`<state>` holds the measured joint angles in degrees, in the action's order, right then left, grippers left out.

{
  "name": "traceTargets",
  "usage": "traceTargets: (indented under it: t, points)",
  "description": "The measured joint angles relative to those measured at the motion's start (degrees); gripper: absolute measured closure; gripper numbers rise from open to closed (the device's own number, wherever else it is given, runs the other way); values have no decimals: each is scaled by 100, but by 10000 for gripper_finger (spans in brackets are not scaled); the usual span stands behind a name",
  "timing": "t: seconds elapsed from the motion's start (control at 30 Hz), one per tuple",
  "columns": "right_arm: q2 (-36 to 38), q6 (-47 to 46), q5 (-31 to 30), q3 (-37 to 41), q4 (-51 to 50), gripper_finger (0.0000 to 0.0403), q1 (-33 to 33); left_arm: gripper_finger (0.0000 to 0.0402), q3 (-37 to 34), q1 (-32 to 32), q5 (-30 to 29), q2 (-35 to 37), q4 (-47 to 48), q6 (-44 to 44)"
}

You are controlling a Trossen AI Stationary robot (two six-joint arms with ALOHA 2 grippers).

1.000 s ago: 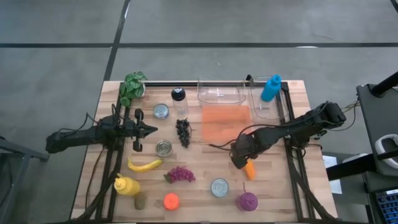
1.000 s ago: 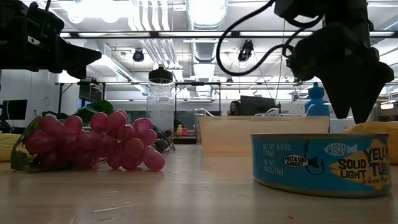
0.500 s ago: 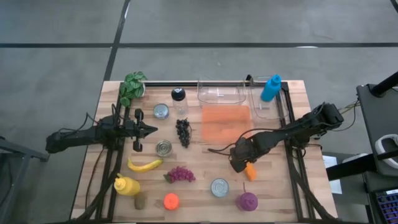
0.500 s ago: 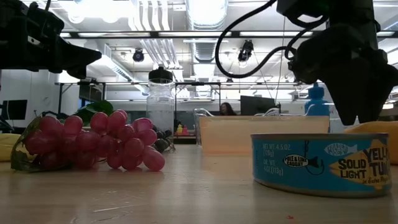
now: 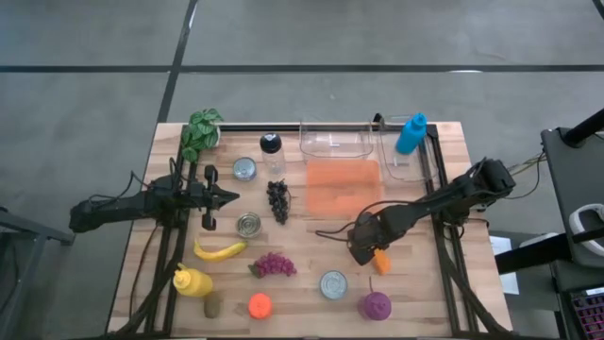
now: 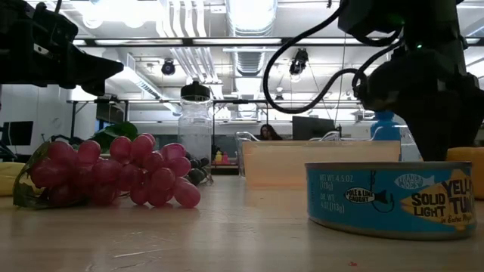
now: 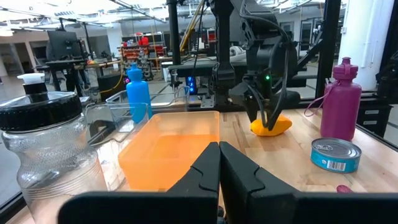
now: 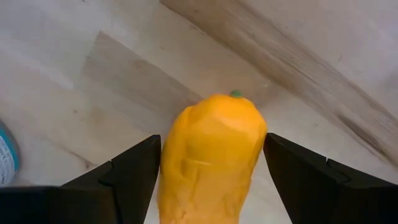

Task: Pick & Place Food Item
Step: Put the mango into the left transparent bin

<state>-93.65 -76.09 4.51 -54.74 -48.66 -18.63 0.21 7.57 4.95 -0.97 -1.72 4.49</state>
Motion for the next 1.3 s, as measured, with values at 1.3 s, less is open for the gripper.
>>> traceTargets:
  t: [1.3]
  points:
    - [167, 795, -1591, -1321, -589, 215, 101, 395, 0, -2, 0, -1, 0, 0]
